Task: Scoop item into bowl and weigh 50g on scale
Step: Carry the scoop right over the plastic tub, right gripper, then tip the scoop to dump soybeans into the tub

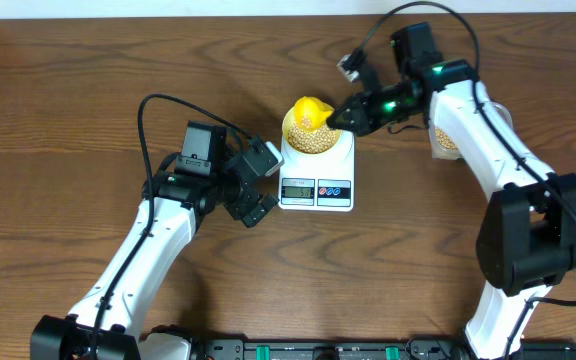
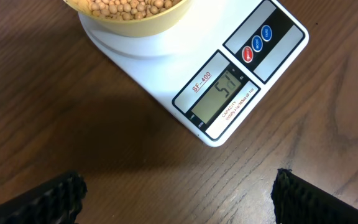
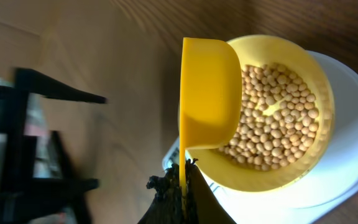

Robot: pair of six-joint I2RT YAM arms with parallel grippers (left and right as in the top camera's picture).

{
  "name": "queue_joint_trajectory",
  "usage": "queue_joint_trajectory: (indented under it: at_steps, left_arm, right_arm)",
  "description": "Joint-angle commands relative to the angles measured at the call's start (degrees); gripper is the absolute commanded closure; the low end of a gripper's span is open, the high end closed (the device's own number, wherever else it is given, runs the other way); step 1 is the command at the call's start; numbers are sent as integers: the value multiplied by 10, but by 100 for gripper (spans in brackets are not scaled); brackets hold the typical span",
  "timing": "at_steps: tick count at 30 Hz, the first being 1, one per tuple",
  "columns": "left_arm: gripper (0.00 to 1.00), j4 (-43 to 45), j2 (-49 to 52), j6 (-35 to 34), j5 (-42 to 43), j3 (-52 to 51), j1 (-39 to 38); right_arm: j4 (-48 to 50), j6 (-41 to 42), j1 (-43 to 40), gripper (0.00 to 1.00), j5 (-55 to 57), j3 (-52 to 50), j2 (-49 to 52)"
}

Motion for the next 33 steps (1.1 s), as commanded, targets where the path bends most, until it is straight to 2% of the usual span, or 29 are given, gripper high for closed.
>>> queue_joint_trajectory:
  at_steps: [1,17,25,33]
  left_arm:
    - [2,0,-7,8,7,0,3]
    - [2,0,-7,8,7,0,3]
    - [3,0,-7,8,7,0,3]
    - [2,0,-7,8,7,0,3]
  right_arm:
    - [-7,13,-29,99,-96,-5,-6]
    - [-71,9,-119,99,-93,-5,-71]
    - [-151,-28,-202,99,-80,-5,-114]
    - [-208,-29,-308,99,-53,-5,-140]
